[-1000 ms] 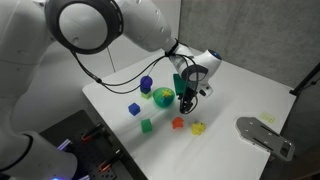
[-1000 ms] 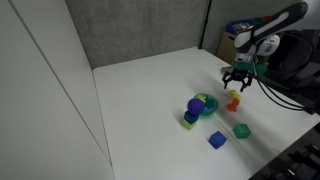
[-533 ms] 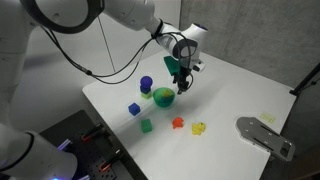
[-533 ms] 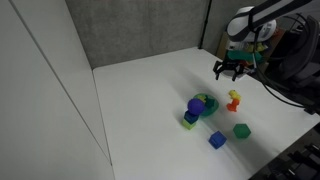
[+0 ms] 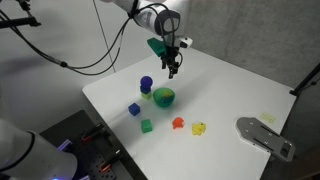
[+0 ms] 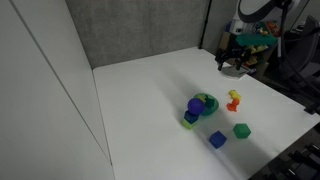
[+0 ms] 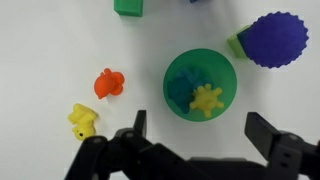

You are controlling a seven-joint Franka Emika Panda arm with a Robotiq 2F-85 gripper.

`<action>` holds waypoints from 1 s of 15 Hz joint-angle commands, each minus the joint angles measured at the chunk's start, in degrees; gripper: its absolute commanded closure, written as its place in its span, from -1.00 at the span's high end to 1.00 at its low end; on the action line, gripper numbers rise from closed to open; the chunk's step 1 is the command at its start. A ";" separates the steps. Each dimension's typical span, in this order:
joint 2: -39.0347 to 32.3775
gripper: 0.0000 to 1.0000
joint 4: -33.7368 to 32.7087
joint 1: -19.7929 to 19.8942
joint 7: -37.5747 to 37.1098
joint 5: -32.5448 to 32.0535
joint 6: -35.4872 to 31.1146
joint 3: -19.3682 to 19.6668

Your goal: Pick up the orange toy from the green bowl and put it on the table

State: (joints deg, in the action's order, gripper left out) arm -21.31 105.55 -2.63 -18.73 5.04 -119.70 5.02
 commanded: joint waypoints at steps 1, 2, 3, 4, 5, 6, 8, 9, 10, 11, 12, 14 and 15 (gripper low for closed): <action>10.37 1.00 8.99 -0.14 0.53 -2.99 -0.93 -0.67; 12.61 1.00 10.56 -0.11 0.68 -3.83 -0.59 -0.91; 14.79 1.00 12.04 0.00 0.79 -4.51 -0.31 -1.22; 17.16 1.00 13.63 0.08 0.86 -5.51 -0.10 -1.47; 19.48 1.00 15.11 0.19 0.88 -6.41 0.15 -1.75; 21.72 1.00 16.42 0.36 1.07 -7.11 0.61 -2.07; 26.05 1.00 19.00 0.74 1.37 -8.02 0.76 -2.62; 27.98 1.00 19.99 0.95 2.68 -7.67 1.59 -2.84; 29.78 1.00 20.77 1.07 3.90 -7.09 2.49 -3.01; 31.41 1.00 21.35 1.13 5.53 -6.50 3.73 -3.09; 32.81 1.00 21.63 1.15 7.18 -5.81 5.33 -3.07; 34.74 1.00 21.50 1.32 8.68 -6.16 8.44 -3.18; 35.34 1.00 21.38 1.45 9.08 -6.41 9.67 -3.23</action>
State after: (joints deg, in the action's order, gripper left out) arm 10.70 125.97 -2.54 -12.56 -1.71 -113.37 2.71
